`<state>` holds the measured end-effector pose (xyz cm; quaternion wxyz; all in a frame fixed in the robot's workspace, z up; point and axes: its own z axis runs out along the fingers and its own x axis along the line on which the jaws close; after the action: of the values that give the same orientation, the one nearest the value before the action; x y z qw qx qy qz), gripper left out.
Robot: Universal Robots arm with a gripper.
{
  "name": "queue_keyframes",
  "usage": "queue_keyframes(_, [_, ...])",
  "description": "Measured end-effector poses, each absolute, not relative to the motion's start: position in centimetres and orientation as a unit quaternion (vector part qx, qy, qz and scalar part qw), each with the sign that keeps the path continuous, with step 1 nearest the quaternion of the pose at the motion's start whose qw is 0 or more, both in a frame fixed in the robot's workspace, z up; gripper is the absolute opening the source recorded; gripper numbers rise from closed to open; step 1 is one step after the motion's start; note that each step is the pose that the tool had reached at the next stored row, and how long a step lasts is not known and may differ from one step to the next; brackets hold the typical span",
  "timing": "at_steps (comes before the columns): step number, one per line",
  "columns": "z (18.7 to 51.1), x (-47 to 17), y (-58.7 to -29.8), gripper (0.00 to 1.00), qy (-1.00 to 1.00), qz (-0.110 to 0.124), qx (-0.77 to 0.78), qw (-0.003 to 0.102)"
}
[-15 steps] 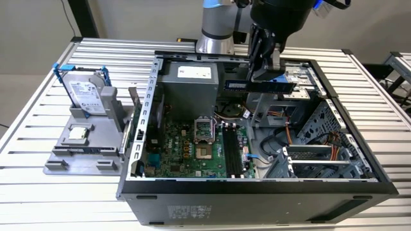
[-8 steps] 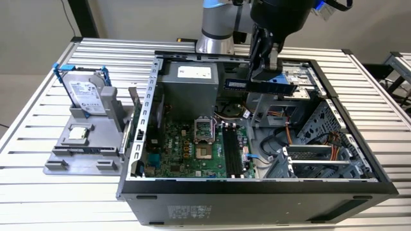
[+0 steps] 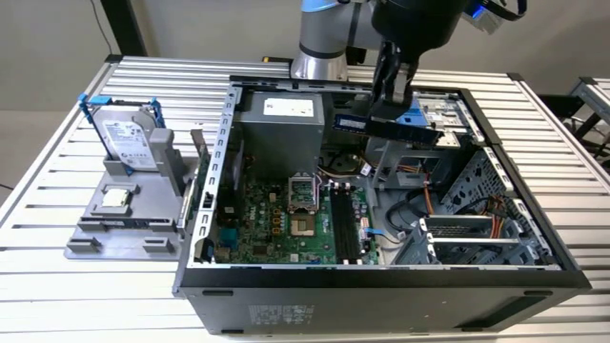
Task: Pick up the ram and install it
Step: 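Insert the ram into the slot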
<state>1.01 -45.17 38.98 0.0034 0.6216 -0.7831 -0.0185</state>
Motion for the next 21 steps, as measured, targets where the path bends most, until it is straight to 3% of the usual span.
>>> queue_keyframes(21, [38.98, 1.01, -45.17, 0.00, -0.882, -0.019, 0.471, 0.000])
